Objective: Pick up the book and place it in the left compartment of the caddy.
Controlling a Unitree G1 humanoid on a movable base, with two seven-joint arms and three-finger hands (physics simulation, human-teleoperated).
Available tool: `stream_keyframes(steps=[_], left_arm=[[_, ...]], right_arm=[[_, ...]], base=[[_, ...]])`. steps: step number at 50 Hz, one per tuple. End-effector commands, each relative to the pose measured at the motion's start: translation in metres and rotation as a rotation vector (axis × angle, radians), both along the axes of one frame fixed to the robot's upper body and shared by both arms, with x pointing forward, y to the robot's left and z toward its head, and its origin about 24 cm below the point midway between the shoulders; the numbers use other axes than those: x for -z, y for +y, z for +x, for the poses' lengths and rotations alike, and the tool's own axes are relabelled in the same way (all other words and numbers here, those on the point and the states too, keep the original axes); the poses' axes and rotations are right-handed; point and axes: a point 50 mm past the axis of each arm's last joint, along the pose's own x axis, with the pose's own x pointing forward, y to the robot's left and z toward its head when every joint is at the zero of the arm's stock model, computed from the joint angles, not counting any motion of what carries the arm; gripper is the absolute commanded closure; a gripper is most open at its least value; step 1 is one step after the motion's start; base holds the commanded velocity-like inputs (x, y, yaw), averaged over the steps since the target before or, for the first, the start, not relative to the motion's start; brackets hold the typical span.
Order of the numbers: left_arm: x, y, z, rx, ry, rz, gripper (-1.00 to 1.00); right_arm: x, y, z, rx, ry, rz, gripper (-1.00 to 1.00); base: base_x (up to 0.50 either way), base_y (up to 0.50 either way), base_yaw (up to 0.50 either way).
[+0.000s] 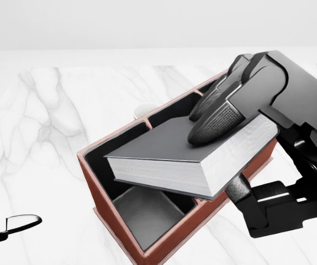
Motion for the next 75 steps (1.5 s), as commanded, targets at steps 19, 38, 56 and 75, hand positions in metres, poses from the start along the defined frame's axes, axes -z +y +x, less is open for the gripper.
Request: stream_keyframes(steps=[19,38,56,75], left_arm=[[0.001,0.001,0.000,-0.002,0.005,-0.002,-1.00],[0.000,0.001,0.000,-0.002,0.002,-0.001,-1.00],[0.001,0.000,0.000,-0.002,0.003,0.000,-1.00],[0.001,0.001,0.000,-0.004,0.002,-0.002,-1.00]], right_arm=[[0.031,-0.001,0.031,-0.217,0.275,0.236,1.00],[0.029,0.012,0.030,-0.221,0.254,0.193,1.00],[0.048,0.011,0.046,-0.161,0.355,0.145,1.00],[0.058,0.014,0.054,-0.134,0.403,0.112,1.00]], base=[[0.00,0.00,0.00],[0.00,0.00,0.00],[0.00,0.00,0.00],[0.00,0.00,0.00]])
